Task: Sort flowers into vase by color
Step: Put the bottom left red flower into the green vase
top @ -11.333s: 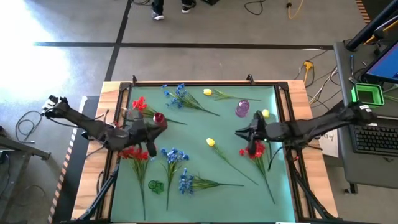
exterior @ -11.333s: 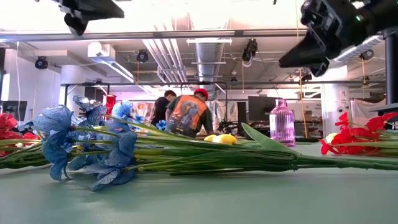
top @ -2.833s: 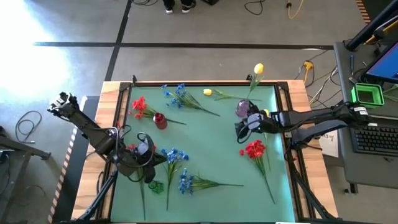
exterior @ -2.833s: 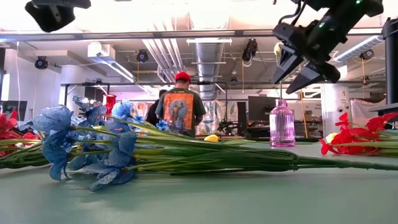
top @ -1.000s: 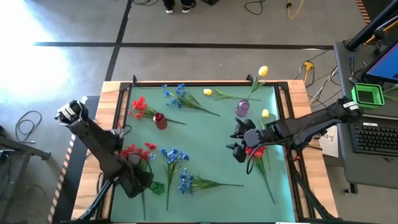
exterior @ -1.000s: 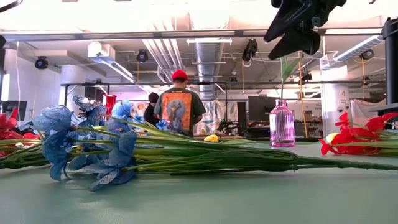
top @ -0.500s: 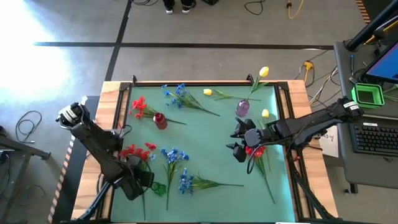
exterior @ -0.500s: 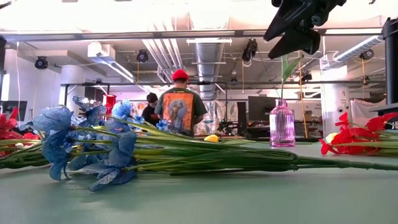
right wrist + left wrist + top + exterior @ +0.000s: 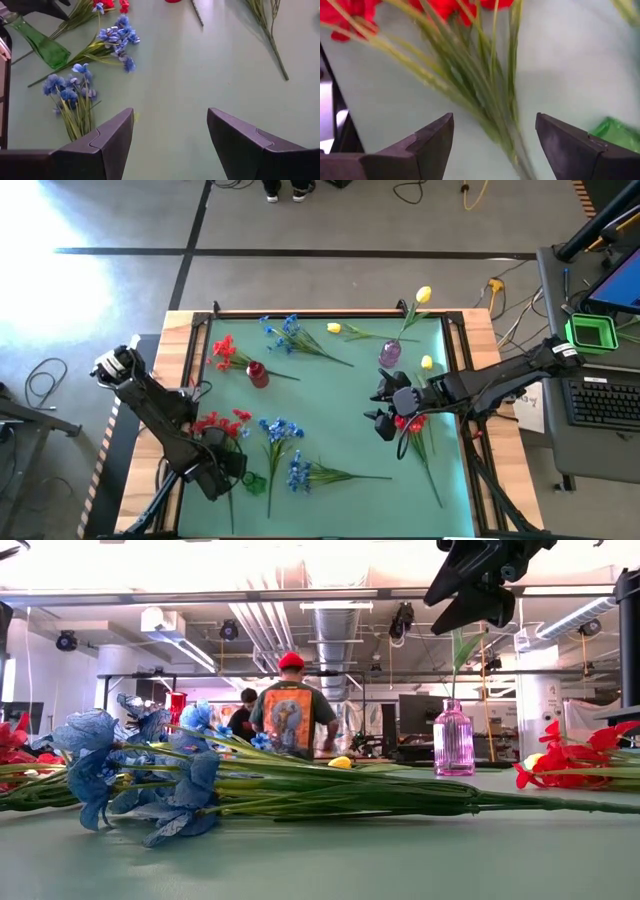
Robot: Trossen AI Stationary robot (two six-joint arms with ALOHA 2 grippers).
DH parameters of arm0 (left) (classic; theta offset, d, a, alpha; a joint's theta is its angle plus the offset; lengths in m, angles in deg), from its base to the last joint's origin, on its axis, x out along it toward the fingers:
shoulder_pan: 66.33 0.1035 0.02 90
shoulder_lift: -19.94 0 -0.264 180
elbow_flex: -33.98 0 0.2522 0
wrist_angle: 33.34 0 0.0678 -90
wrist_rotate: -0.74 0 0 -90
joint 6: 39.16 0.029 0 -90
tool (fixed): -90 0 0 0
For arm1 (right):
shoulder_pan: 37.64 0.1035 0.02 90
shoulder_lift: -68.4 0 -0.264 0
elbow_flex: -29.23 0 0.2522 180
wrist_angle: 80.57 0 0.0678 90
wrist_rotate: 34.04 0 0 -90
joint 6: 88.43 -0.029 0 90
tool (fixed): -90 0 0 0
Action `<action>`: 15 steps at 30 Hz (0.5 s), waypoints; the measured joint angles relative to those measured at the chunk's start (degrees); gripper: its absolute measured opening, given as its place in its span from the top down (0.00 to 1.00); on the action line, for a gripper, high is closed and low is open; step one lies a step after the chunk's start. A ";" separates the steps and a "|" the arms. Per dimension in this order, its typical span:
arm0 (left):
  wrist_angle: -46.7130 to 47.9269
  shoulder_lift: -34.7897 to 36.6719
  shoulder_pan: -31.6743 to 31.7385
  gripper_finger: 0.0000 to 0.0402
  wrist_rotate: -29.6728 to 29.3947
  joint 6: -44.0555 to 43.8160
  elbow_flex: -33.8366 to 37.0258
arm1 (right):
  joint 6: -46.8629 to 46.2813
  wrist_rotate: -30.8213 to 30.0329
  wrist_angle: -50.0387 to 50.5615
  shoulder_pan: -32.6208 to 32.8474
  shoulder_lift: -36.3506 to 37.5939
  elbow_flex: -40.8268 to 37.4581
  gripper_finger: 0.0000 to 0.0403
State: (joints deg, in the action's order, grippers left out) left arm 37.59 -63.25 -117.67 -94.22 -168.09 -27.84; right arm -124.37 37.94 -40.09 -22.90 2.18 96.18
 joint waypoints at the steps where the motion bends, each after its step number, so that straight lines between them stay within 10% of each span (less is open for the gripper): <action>1: 0.11 0.13 0.00 0.33 0.77 0.40 -0.22 | 0.00 -0.01 0.00 0.00 0.00 0.00 0.39; 15: 11.59 2.63 0.00 0.33 1.73 2.14 -5.44 | 0.00 -0.04 -0.04 -0.02 0.00 0.00 0.39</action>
State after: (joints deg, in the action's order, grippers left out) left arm 49.18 -60.62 -117.67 -92.49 -165.95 -33.28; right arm -124.37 37.90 -40.14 -22.92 2.18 96.18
